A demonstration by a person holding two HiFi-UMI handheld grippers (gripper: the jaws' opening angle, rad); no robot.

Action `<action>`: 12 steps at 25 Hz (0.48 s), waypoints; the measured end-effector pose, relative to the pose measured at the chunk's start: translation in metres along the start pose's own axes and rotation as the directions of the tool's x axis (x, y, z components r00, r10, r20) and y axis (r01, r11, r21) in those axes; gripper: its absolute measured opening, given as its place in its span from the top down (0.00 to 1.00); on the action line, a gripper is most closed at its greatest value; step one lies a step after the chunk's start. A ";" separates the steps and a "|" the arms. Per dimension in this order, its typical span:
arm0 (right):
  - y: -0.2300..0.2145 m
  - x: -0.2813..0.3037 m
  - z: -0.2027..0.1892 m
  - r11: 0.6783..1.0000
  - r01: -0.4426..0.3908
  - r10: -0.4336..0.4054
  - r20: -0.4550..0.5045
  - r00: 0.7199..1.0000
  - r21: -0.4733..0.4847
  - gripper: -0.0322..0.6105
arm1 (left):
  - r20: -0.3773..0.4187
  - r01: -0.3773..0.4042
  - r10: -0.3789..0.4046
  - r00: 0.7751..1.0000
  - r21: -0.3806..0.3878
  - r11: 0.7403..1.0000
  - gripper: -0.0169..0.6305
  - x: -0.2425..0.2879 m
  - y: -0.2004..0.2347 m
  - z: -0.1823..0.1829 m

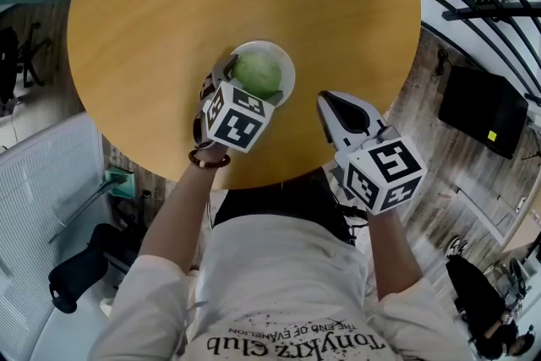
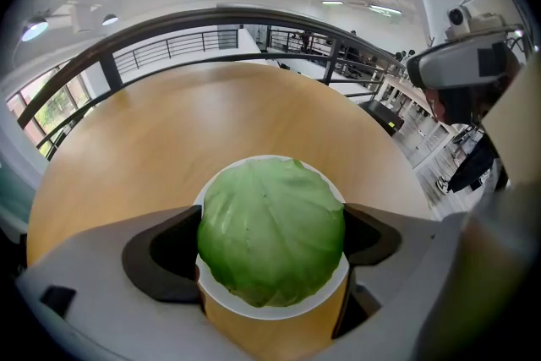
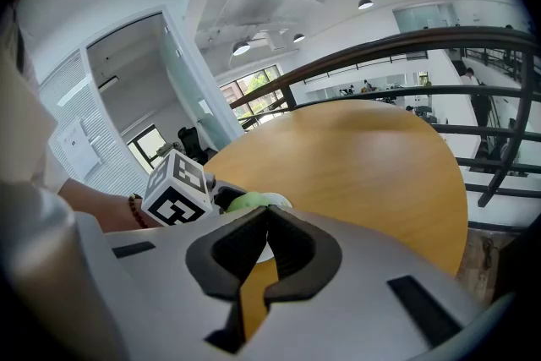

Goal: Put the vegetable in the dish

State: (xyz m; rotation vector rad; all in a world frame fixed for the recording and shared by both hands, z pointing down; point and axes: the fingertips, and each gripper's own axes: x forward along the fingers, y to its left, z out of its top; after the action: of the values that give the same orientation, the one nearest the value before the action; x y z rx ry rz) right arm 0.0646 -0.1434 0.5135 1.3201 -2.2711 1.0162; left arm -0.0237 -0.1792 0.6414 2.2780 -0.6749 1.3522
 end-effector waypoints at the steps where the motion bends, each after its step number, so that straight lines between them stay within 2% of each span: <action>1: -0.001 0.000 0.000 1.000 -0.001 0.001 -0.001 1.000 0.002 0.91 | -0.003 0.000 0.000 1.000 0.002 1.000 0.22 0.002 0.000 0.001; 8: -0.002 0.001 -0.001 1.000 -0.001 0.001 -0.002 1.000 0.007 0.91 | -0.019 -0.003 0.004 1.000 0.032 0.999 0.22 0.007 0.000 -0.001; 12: -0.003 0.001 -0.001 1.000 -0.002 0.002 -0.002 1.000 0.008 0.91 | -0.022 0.022 -0.022 1.000 0.024 0.999 0.22 0.009 -0.003 -0.002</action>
State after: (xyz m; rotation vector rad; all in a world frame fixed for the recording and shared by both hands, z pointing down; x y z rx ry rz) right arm 0.0661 -0.1443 0.5163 1.3194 -2.2701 1.0280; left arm -0.0192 -0.1776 0.6504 2.2794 -0.6279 1.3796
